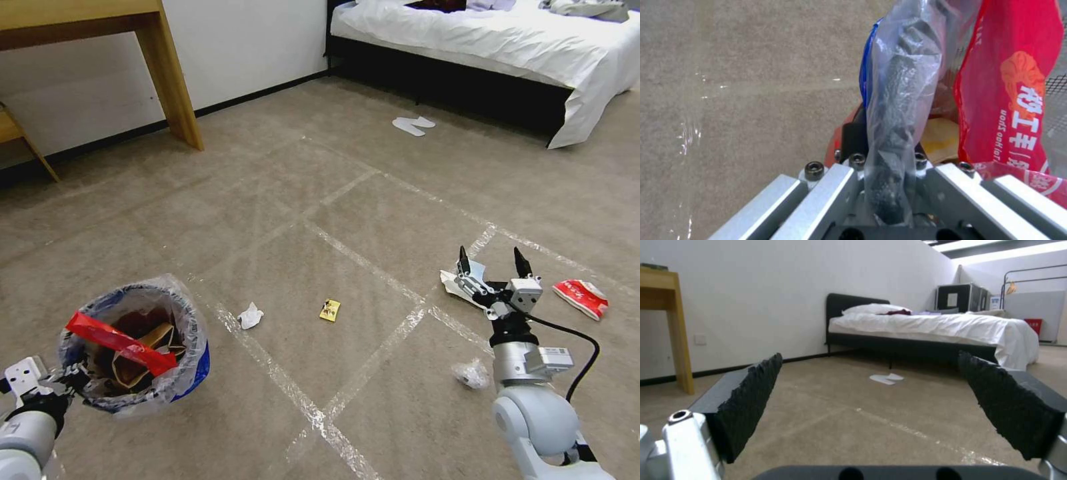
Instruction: Pick up the trash bin and place the garbage on the floor into it.
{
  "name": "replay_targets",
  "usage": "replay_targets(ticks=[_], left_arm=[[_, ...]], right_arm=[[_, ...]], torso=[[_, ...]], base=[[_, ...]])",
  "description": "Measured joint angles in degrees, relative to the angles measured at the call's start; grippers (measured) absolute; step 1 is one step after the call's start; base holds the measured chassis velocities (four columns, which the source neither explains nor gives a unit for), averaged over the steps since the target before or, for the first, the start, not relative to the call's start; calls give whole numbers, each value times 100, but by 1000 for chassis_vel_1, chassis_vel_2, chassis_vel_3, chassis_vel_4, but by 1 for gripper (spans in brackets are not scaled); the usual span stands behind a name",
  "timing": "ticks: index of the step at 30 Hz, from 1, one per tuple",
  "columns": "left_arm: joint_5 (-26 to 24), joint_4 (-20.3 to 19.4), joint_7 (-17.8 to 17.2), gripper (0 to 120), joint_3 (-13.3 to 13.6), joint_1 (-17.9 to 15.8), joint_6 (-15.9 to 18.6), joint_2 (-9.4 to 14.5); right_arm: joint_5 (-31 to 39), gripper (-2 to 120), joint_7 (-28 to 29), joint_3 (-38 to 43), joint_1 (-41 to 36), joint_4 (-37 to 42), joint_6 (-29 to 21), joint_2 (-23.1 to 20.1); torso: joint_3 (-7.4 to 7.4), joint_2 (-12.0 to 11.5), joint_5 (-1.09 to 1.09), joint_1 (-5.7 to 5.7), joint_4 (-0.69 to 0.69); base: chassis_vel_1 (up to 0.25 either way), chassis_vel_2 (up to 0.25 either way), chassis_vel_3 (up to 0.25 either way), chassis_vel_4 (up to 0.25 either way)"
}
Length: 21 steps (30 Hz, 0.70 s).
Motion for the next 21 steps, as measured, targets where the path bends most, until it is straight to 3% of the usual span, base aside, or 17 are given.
replay_targets(ticks=[21], left_arm=[[-26,123,-6,0,-2,-91,-2,55]], right_arm=[[271,100,-5,147,246,-122,-39,-193]], torso=[[0,0,0,0,0]], base=[[0,0,0,0]])
